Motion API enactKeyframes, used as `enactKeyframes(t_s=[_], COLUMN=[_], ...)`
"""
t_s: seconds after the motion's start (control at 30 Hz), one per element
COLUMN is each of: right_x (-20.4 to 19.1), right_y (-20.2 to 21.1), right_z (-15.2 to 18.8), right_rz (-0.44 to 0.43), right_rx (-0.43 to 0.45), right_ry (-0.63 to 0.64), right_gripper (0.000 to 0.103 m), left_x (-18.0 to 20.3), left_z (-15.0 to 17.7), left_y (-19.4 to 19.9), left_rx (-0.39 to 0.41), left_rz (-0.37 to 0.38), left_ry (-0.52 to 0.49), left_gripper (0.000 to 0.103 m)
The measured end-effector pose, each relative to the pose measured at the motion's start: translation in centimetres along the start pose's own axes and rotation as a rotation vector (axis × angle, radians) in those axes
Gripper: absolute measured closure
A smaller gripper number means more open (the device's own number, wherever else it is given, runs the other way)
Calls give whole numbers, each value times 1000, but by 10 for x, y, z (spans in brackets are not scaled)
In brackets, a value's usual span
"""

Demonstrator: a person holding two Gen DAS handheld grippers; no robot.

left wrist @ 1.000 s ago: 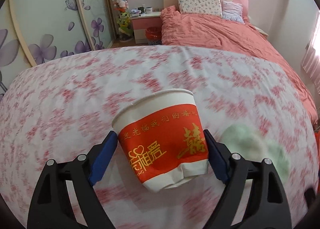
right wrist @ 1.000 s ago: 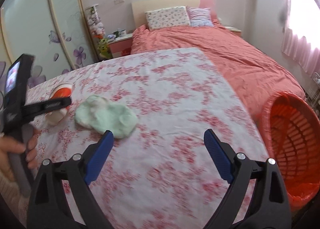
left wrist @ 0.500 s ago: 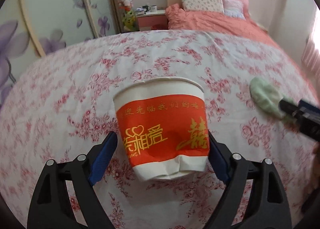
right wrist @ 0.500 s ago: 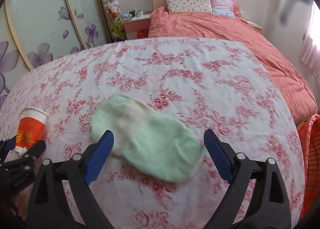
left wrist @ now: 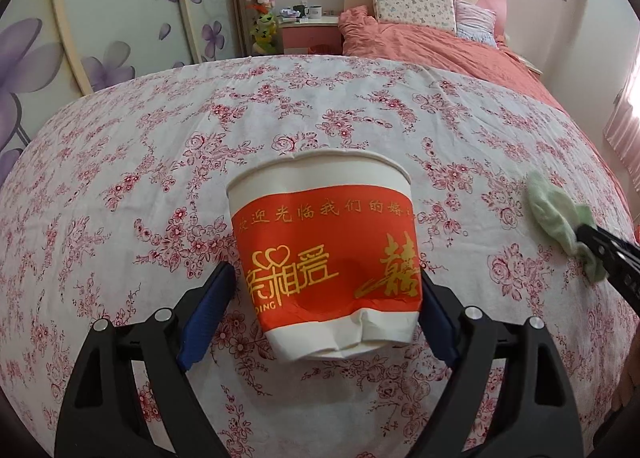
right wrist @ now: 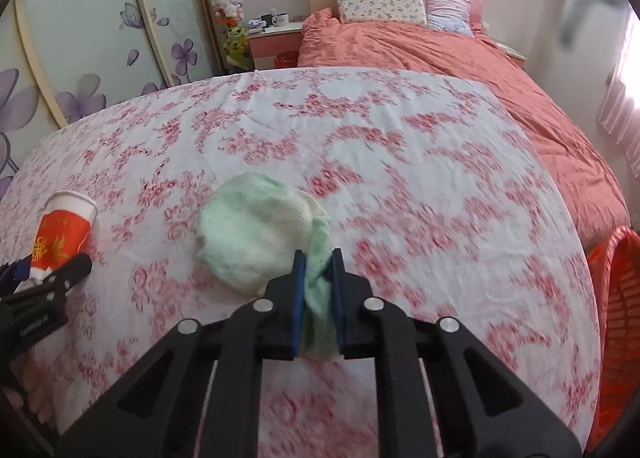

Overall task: Collect trash
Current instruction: 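Grasp the red-and-white paper cup with the left tool while the right grasps the light-green cloth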

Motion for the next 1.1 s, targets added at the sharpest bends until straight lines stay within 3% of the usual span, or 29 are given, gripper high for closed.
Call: enactKeyframes(t_s=[0.17,0.27,0.33,0.4,0.9,1.1], right_x=[31,33,29,24,18,18], right_y=[30,45,50,51,20,19], right_z=[20,34,38,36,34,34], right_rz=[59,10,-21,-38,25,42], right_rx=[26,26,32,45,-1,-7], right_ry=[-60,-60,-48,-42,-28,-21], right_gripper=[90,80,54,45,26,25], left_x=[0,0,0,1,1,2], left_z=[0,0,0,0,1,2], left_y=[0,0,0,0,0,1], left_rx=[0,0,0,0,1,5], left_rz=[0,0,0,0,4,17], left_ry=[0,0,0,1,4,19], left_gripper=[18,18,18,18,18,18])
Point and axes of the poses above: each gripper's, at about its wrist camera, not at the fingertips, and y roughly against the way its jaws point, x to its right, z to its underside, the point moved 10 cm from there along -y, roughly the way its jaws point, and after that the axes turned 7 degrees about -z, right-handed, at the moved point
